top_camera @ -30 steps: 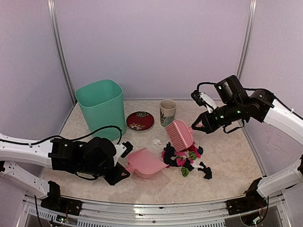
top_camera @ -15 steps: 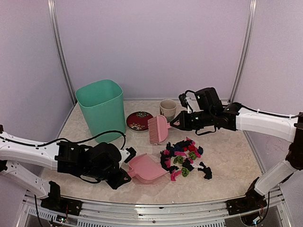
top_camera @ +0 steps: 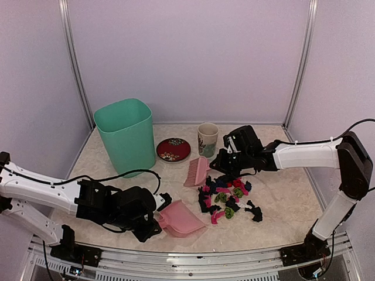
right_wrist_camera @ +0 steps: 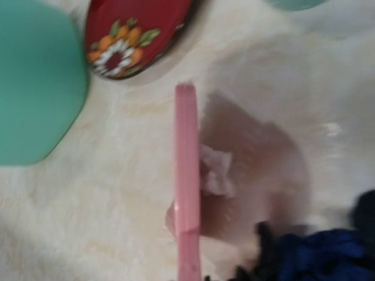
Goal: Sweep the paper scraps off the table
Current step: Sweep the paper scraps at the center of the board.
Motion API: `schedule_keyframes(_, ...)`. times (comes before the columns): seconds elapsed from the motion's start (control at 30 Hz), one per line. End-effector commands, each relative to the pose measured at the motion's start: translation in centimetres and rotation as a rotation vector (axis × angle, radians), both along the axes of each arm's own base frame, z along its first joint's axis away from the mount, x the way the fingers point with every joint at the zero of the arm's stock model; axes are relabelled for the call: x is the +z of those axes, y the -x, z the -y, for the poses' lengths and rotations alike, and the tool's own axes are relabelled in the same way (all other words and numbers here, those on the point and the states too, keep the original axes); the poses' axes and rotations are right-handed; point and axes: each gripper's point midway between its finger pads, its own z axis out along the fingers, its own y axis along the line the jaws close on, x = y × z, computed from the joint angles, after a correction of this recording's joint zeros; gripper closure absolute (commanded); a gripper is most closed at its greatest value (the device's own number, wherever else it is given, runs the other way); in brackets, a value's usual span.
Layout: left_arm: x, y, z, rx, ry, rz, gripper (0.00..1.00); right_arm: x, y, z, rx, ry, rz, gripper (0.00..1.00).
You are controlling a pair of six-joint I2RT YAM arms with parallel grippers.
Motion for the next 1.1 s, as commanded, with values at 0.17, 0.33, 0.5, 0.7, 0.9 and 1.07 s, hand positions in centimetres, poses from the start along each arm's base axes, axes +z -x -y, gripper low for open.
schedule_keyframes(0.17,0.5,0.1,1.5,-0.047,0.004,0.016,1.0,1.7,1.2,5.4,-0.118,0.043,0.025,1.0)
schedule_keyframes(0.33,0.0,-0.1,2.0,-0.08,-0.017,0.034,1.0,5.8,2.5,6.0,-0.073,-0.013,0.123,1.0)
schedule_keyframes(0.5,-0.8,-0.4,2.6,-0.107,-0.045,0.051,1.0,10.1,3.9,8.1,-0.057,0.023,0.24,1.0)
schedule_keyframes(0.7,-1.5,-1.7,2.9,-0.1,-0.094,0.078,1.0,12.8,4.6,12.8,-0.073,0.251,0.388,1.0)
schedule_keyframes(0.9,-1.8,-3.0,3.2,-0.076,-0.116,0.082,1.0,12.4,3.9,16.7,-0.064,0.585,0.467,1.0)
schedule_keyframes(1.07,-2.1,-4.5,3.1,-0.039,-0.131,0.07,1.0,10.3,2.5,16.3,0.061,0.764,0.492,1.0)
